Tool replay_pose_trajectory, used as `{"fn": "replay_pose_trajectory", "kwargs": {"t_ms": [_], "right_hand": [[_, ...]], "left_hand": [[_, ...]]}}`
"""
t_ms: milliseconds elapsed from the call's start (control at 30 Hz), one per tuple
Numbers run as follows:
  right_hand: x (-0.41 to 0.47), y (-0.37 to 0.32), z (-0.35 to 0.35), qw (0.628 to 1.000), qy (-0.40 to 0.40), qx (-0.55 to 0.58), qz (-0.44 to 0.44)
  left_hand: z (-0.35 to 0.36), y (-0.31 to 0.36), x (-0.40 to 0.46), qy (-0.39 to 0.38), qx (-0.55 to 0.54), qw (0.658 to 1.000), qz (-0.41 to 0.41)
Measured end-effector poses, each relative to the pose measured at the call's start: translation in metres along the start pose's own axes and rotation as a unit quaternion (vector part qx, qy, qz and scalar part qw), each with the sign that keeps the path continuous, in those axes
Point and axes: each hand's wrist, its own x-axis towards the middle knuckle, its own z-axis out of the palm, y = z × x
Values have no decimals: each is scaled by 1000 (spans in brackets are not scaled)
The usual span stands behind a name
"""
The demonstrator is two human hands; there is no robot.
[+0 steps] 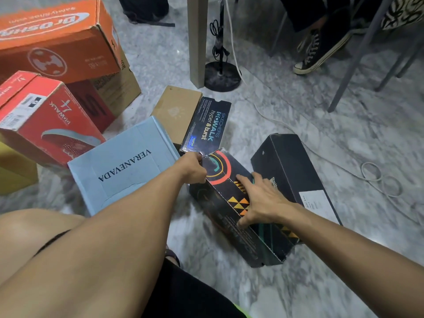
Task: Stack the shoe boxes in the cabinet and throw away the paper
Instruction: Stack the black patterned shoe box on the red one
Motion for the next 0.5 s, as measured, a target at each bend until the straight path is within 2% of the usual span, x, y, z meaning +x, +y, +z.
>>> {"fn": "replay_pose_trajectory", "kwargs": {"t_ms": [100, 200, 367, 500], "right_hand": [[-9, 8, 12, 999, 38, 17, -3], [-32, 12, 25, 996, 72, 3, 47], [-73, 27, 57, 989, -5, -17, 146], [-93, 32, 73, 981, 22, 58, 183]], "left_hand": [[1, -1, -1, -7, 47, 999, 5], [2, -2, -1, -17, 67, 998, -1], [7, -4, -3, -42, 80, 996, -11], [9, -1, -2, -41, 82, 996, -16]]}}
